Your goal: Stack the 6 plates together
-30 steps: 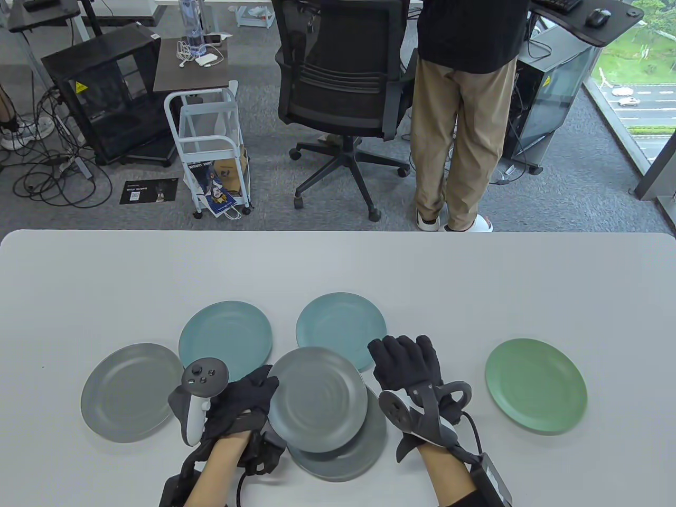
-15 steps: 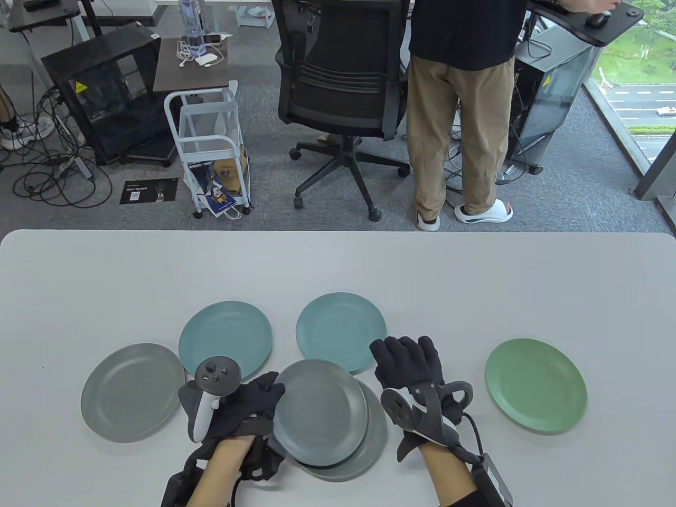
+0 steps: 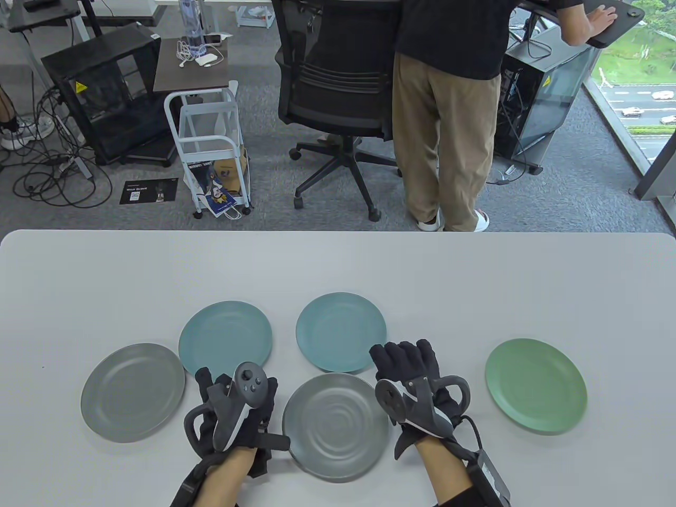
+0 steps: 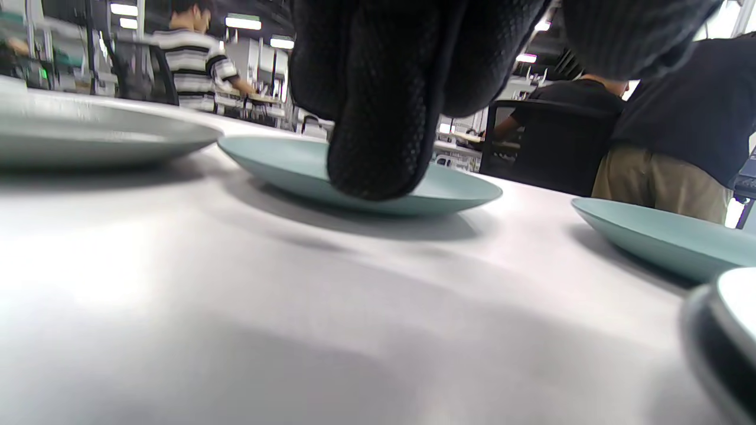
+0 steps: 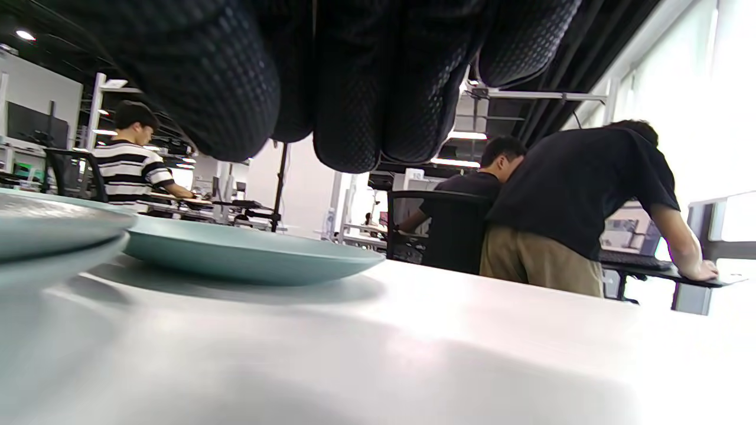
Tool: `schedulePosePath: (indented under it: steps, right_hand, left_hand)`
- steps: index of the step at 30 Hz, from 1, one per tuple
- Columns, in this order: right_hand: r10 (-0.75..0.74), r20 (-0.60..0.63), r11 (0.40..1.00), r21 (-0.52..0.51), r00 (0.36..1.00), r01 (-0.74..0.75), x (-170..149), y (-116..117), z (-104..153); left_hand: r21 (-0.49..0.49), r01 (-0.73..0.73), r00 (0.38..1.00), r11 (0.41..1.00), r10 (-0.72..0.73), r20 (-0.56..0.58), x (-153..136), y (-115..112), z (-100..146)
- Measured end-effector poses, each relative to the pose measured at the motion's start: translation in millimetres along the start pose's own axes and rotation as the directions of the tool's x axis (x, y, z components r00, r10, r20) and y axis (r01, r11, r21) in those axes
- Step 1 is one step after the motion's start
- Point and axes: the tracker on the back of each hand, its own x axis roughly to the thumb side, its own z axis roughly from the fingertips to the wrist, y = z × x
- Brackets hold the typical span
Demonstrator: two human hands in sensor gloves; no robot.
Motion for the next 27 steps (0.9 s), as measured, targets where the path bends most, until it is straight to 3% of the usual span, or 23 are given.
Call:
schedulePosePath:
  steps: [4,8,11,14,27]
  right_hand:
    - [-0.036,-0.107,0.991,0.127,0.994,0.050,-6.9,3.2,-10.9]
    - [-0.066,-0.209,0.978,0.180,0.976,0.104,-13.2,7.4,-20.6]
    - [-0.191,-0.344,0.946,0.187,0.919,0.266,-21.4,11.7,-30.2]
    - [-0.188,-0.440,0.920,0.235,0.878,0.315,-25.6,18.1,-42.4]
    - [-0.073,-0.540,0.881,0.360,0.838,0.308,-19.4,31.5,-88.3]
  left_hand:
    - [0.114,0.047,0.998,0.992,-0.050,0.022,4.9,3.7,4.7]
    - [0.187,0.060,0.995,0.981,-0.073,0.063,9.8,2.6,6.7]
    - [0.173,0.081,0.992,0.982,-0.096,0.079,12.7,-3.0,5.9]
    - [0.157,0.086,0.992,0.984,-0.100,0.082,12.3,-5.4,4.6]
    - [0.122,0.058,0.987,0.991,-0.075,0.141,15.5,-7.4,4.8]
